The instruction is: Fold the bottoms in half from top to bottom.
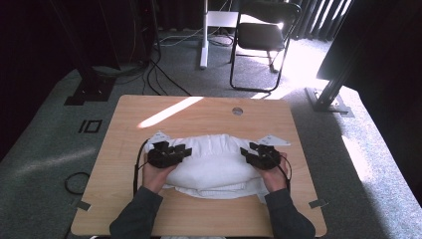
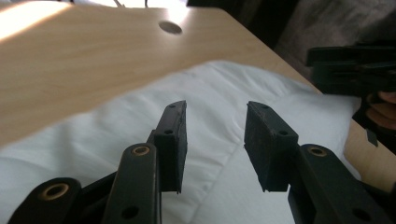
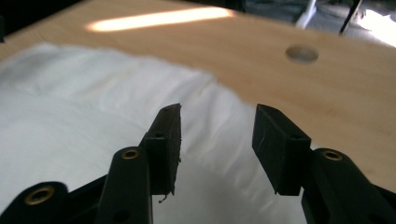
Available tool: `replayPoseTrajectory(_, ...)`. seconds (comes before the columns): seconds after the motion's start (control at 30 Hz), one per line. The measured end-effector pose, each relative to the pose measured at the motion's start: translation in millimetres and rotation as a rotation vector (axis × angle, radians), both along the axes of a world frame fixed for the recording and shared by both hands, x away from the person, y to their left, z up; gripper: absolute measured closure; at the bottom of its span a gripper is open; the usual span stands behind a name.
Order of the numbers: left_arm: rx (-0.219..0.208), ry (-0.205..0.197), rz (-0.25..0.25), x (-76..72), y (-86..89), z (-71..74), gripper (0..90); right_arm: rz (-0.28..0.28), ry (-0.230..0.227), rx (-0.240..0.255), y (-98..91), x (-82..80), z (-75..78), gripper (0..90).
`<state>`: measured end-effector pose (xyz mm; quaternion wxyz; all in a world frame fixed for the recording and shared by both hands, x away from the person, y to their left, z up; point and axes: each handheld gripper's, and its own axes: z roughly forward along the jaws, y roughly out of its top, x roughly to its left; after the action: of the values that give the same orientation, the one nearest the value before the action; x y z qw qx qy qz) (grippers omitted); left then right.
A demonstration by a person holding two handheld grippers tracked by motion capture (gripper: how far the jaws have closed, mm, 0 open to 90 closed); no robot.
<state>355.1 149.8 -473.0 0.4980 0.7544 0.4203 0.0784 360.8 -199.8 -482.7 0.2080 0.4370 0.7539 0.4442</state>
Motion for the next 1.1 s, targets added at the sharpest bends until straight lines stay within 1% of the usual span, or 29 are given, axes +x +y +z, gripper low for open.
replayPoseTrajectory(0.07,0.028,0.021,-0.026,-5.1,-6.8,-8.9,61.2,-0.008,0.033,-0.034,5.6,-3.0,-12.4,54.1)
replayPoseTrajectory(0.1,0.028,0.021,-0.026,-5.1,-6.8,-8.9,61.6,-0.008,0.033,-0.034,5.6,-3.0,-12.4,54.1)
replayPoseTrajectory(0.13,0.043,0.049,-0.048,-10.6,-10.0,-19.2,62.9,-0.013,0.054,-0.050,7.2,-13.5,-22.4,55.0)
replayPoseTrajectory(0.2,0.068,0.071,-0.058,-15.6,-10.9,-30.5,63.9,-0.017,0.052,-0.056,5.9,-27.6,-30.6,55.4)
replayPoseTrajectory(0.23,0.078,0.084,-0.058,-18.0,-10.9,-36.1,64.1,-0.025,0.042,-0.063,5.2,-34.4,-34.1,55.4)
replayPoseTrajectory(0.27,0.087,0.092,-0.056,-20.3,-10.7,-41.6,64.3,-0.024,0.036,-0.065,4.2,-40.2,-37.3,55.5)
replayPoseTrajectory(0.3,0.101,0.099,-0.059,-22.1,-10.0,-46.2,64.3,-0.019,0.050,-0.062,3.9,-44.6,-40.6,55.4)
replayPoseTrajectory(0.37,0.113,0.098,-0.045,-25.0,-9.1,-53.9,64.7,-0.010,0.074,-0.073,4.2,-49.8,-47.5,55.6)
replayPoseTrajectory(0.4,0.140,0.090,-0.040,-25.6,-9.0,-56.7,65.0,-0.009,0.086,-0.080,4.5,-50.6,-51.3,55.9)
replayPoseTrajectory(0.43,0.171,0.077,-0.028,-26.0,-9.9,-59.5,65.2,-0.010,0.108,-0.087,5.0,-50.3,-54.9,56.2)
replayPoseTrajectory(0.53,0.196,0.072,-0.020,-22.1,-11.6,-67.8,67.5,-0.016,0.135,-0.101,8.9,-49.4,-63.0,57.0)
replayPoseTrajectory(0.6,0.186,0.075,-0.004,-16.6,-11.9,-71.3,69.1,-0.019,0.136,-0.122,13.1,-48.0,-64.2,57.2)
replayPoseTrajectory(0.63,0.192,0.068,0.004,-13.9,-12.1,-71.8,69.6,-0.019,0.140,-0.123,14.0,-47.3,-64.3,57.2)
replayPoseTrajectory(0.67,0.198,0.060,0.012,-10.9,-12.4,-72.0,69.8,-0.016,0.139,-0.122,14.9,-45.9,-65.0,57.2)
replayPoseTrajectory(0.7,0.198,0.060,0.012,-10.9,-12.4,-72.0,70.0,-0.012,0.144,-0.115,15.4,-44.1,-65.8,57.2)
replayPoseTrajectory(0.73,0.207,0.052,0.029,-3.9,-12.3,-72.2,70.2,-0.009,0.147,-0.107,15.8,-42.0,-66.6,57.2)
replayPoseTrajectory(0.77,0.207,0.052,0.029,-3.9,-12.3,-72.2,70.4,-0.009,0.147,-0.107,15.8,-42.0,-66.6,57.2)
replayPoseTrajectory(0.8,0.217,0.047,0.044,4.1,-11.8,-72.3,70.7,-0.003,0.148,-0.101,17.4,-36.6,-67.4,57.2)
replayPoseTrajectory(0.93,0.227,0.044,0.079,21.6,-9.1,-71.8,71.3,0.001,0.146,-0.104,24.4,-22.7,-67.3,57.2)
replayPoseTrajectory(0.97,0.227,0.044,0.079,21.6,-9.1,-71.8,71.3,0.001,0.146,-0.104,24.4,-22.7,-67.3,57.2)
replayPoseTrajectory(1.0,0.235,0.047,0.092,30.8,-6.6,-71.0,71.4,-0.001,0.143,-0.100,28.1,-13.0,-67.6,57.2)
replayPoseTrajectory(1.03,0.235,0.047,0.092,30.8,-6.6,-71.0,71.4,-0.001,0.141,-0.099,29.5,-9.8,-67.7,57.2)
replayPoseTrajectory(1.07,0.244,0.049,0.101,39.2,-4.2,-70.0,71.4,-0.001,0.141,-0.098,31.2,-5.3,-67.7,57.2)
replayPoseTrajectory(1.1,0.244,0.049,0.101,39.2,-4.2,-70.0,71.4,-0.002,0.141,-0.098,33.0,-0.9,-67.6,57.2)
